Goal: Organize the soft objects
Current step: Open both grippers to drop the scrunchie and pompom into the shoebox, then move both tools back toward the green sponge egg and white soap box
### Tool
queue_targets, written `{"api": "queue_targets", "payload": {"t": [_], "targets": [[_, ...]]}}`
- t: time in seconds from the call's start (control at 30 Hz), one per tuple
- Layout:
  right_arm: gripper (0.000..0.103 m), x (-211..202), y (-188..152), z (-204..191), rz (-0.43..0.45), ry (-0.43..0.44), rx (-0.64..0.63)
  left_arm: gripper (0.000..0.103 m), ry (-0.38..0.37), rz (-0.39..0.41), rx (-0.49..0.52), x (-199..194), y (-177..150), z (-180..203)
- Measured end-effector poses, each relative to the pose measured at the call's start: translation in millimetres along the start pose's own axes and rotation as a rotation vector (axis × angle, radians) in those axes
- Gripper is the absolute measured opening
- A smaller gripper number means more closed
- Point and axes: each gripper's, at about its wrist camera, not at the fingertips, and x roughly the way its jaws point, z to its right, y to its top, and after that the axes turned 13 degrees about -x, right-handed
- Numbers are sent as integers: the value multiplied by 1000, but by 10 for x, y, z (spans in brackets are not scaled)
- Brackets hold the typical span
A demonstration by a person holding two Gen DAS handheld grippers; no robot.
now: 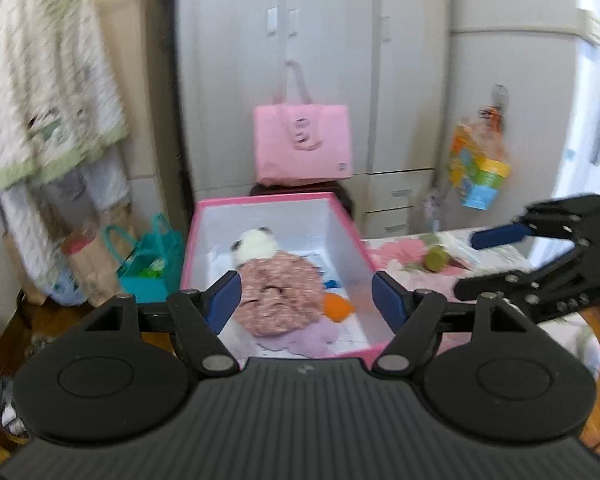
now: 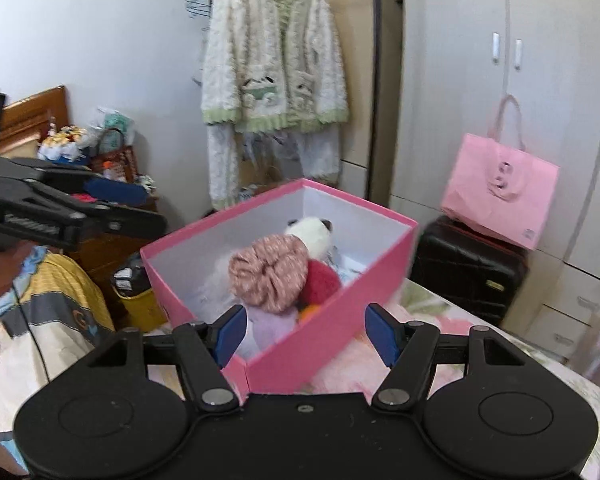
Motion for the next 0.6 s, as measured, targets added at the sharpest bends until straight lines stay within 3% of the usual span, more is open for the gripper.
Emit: {"api": "queue_targets", "payload": {"t": [0.2,0.33,0.6], "targets": [[74,-322,-151,-136,-22,-63,-42,77,-97,-36,57,-213,-117,232],[84,-504,-397,-177,-52,-96,-49,80,-140,-26,99,-306,-216,354],[85,-812,-885,-142,-109,-135,21,87,-220,-87,152,-259,-354,670]]}}
